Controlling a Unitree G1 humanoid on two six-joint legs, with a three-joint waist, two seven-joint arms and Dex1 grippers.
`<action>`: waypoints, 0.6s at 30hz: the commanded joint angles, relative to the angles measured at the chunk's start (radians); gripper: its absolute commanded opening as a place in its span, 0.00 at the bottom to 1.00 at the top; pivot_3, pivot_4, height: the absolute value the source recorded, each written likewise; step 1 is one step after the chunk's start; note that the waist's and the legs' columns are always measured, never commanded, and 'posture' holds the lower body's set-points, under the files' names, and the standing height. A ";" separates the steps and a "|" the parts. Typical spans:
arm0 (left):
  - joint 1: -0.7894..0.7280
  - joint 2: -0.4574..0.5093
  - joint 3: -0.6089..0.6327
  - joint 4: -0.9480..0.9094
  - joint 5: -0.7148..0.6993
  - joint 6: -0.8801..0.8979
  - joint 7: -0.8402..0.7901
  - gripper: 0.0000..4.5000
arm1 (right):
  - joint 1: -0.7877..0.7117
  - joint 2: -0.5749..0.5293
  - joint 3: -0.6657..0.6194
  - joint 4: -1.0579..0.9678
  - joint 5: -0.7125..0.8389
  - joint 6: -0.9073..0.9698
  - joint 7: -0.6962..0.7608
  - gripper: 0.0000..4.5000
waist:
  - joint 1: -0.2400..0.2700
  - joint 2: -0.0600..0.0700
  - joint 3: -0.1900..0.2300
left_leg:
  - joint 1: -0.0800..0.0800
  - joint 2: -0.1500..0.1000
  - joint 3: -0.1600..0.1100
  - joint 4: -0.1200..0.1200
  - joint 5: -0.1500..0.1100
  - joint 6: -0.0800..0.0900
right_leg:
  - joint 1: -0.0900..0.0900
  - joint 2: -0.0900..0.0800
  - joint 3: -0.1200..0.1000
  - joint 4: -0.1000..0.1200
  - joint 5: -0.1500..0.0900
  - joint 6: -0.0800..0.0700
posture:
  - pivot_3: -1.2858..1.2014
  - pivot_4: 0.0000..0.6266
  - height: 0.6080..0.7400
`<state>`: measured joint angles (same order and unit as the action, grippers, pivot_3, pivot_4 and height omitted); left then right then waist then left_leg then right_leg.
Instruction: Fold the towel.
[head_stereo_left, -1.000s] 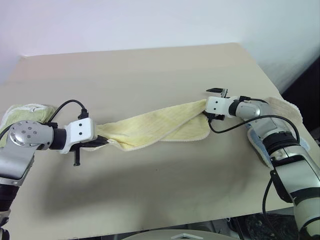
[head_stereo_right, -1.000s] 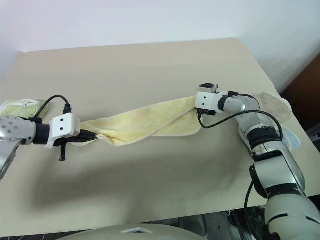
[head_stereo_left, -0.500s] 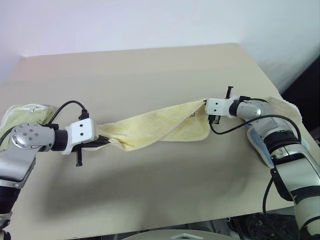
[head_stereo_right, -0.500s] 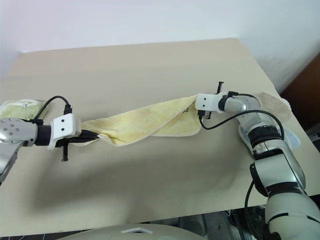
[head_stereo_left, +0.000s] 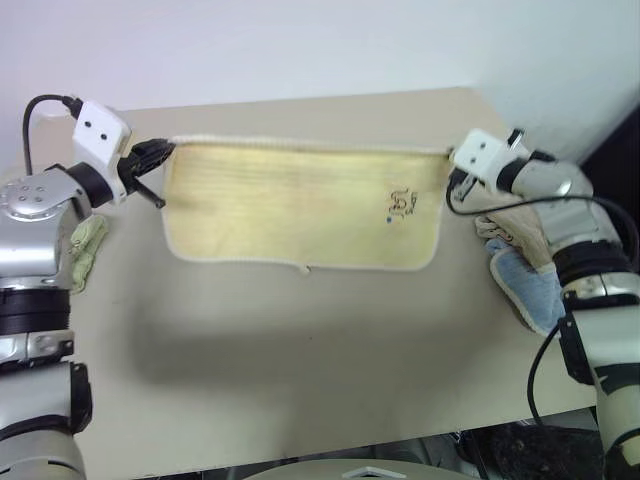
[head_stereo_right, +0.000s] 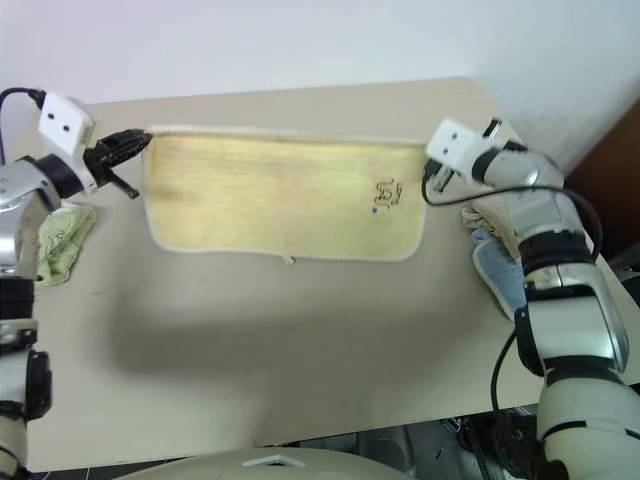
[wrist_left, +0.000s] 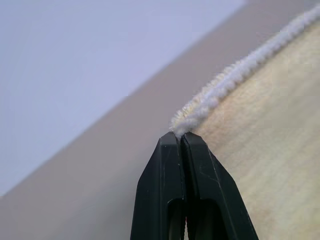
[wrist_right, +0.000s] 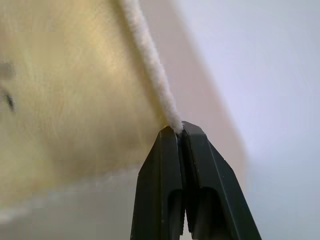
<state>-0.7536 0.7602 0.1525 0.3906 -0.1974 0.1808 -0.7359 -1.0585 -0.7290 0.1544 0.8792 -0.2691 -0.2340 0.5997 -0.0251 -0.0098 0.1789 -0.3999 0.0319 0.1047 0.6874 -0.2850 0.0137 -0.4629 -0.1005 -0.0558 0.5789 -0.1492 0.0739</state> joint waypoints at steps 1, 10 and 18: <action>-0.123 -0.014 0.021 0.080 0.026 -0.049 0.078 0.00 | -0.105 -0.044 -0.028 0.061 -0.008 -0.007 -0.034 0.01 | 0.001 0.000 0.000 | 0.000 0.000 0.000 0.000 0.000 0.000 | 0.000 0.000 0.000 0.000 0.000 0.000 | 0.52 0.24 0.91; 0.001 0.112 0.090 -0.098 -0.131 0.028 -0.167 0.00 | -0.010 -0.164 -0.117 -0.175 0.201 0.088 0.306 0.01 | -0.006 0.000 0.000 | -0.006 0.000 0.001 -0.003 0.000 -0.001 | -0.005 0.000 0.000 0.000 -0.001 0.001 | 0.52 0.24 0.91; 0.437 0.232 0.155 -0.388 -0.263 0.174 -0.380 0.00 | 0.491 -0.257 -0.138 -0.709 0.421 0.266 0.615 0.01 | -0.007 0.000 0.000 | -0.006 0.001 0.001 -0.003 -0.002 0.003 | -0.005 -0.003 0.000 0.000 -0.002 0.004 | 0.52 0.24 0.91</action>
<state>-0.3251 0.9684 0.2573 0.0594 -0.4283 0.3389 -1.0909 -0.5811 -0.9543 0.0510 0.2853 0.0918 0.0024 1.1676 -0.0320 -0.0097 0.1789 -0.4052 0.0328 0.1052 0.6852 -0.2871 0.0163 -0.4674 -0.1032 -0.0563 0.5785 -0.1518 0.0774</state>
